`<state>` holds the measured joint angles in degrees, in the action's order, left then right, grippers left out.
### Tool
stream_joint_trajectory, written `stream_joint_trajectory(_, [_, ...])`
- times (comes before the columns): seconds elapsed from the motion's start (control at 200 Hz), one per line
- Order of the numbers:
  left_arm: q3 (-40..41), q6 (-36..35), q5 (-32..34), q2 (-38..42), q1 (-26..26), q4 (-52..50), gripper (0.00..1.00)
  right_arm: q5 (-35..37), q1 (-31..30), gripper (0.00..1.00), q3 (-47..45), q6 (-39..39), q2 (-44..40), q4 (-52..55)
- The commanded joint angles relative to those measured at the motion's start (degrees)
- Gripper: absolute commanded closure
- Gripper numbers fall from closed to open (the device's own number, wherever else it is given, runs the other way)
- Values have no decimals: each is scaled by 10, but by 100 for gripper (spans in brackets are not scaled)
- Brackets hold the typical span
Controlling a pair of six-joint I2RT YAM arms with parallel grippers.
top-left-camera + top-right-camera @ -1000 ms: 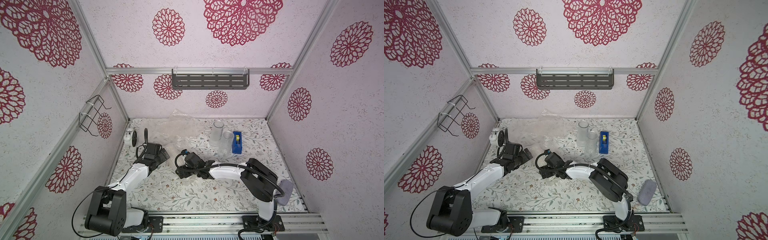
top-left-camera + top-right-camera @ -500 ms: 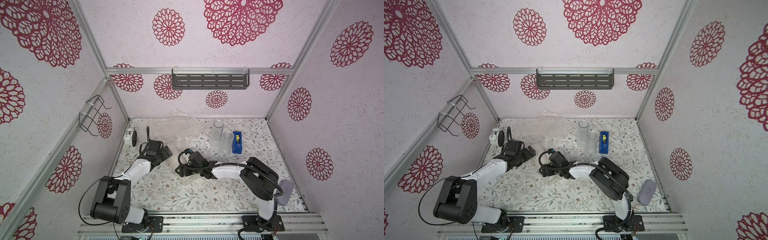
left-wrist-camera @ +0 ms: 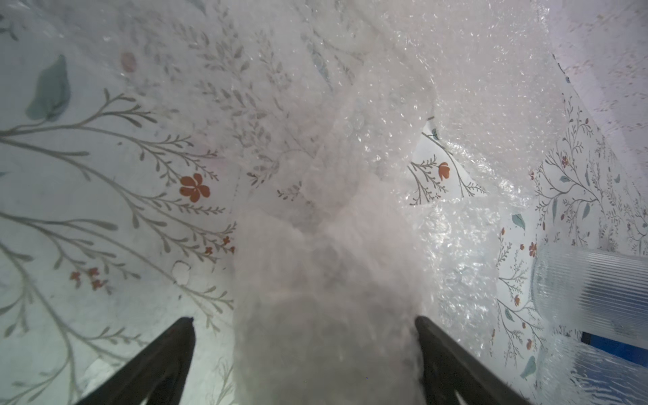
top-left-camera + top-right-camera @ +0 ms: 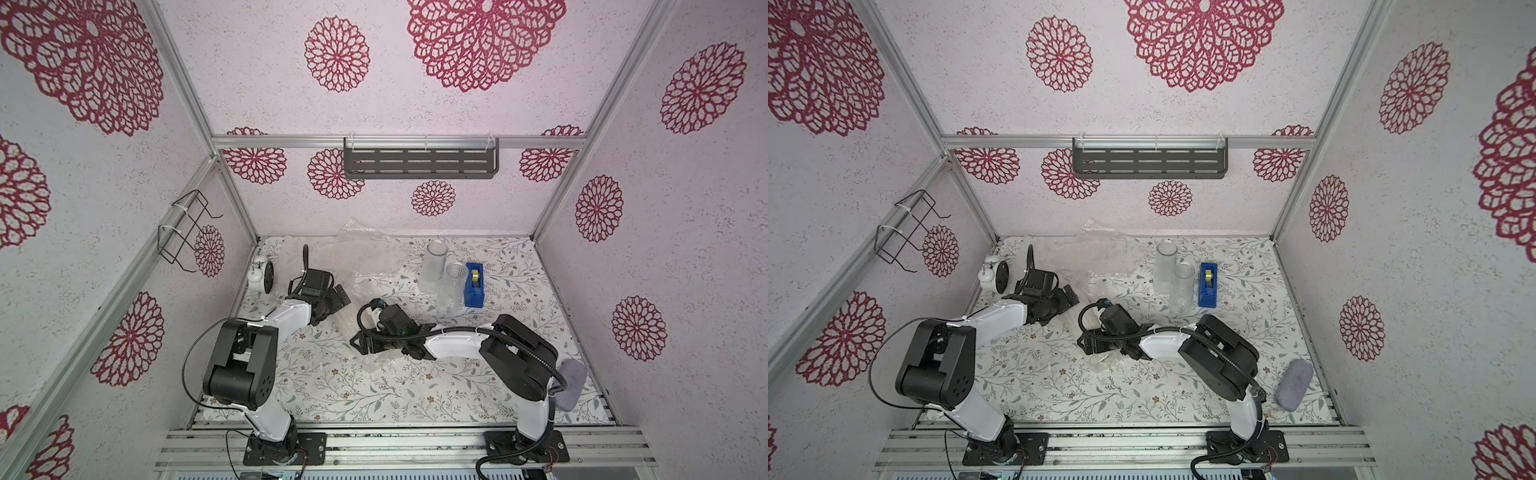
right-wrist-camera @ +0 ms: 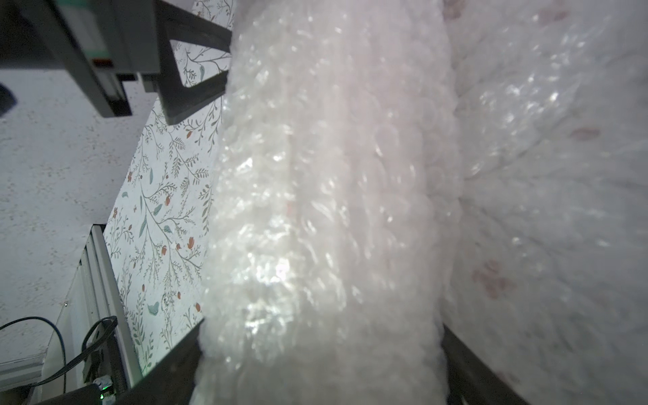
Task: Wrap vases in bubble wrap
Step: Wrap the vase in bubble wrap.
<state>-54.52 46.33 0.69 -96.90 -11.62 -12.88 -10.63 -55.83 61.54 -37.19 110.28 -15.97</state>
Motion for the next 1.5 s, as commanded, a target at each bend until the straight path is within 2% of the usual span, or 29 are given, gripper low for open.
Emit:
stream_joint_trajectory(0.0, [3, -13, 41, -21, -3, -62, 2, 7, -13, 20, -25, 28, -8, 81])
stream_joint_trajectory(0.4, [-19, -15, 73, -47, -18, -85, 5, 23, -14, 7, -29, 46, -32, 95])
stream_joint_trajectory(0.69, [-30, -15, 85, -57, -31, -92, 5, 22, -16, 1, -30, 57, -65, 114])
stream_joint_trajectory(1.066, [-33, -10, 111, -54, -36, -101, 5, 15, -18, 2, -65, 51, -116, 138])
stream_joint_trajectory(1.221, [-32, -9, 112, -56, -39, -98, 5, 55, -23, 4, -77, 58, -154, 174])
stream_joint_trajectory(1.496, [-44, -10, 117, -64, -50, -104, 5, 155, -30, 4, -52, 114, -213, 275])
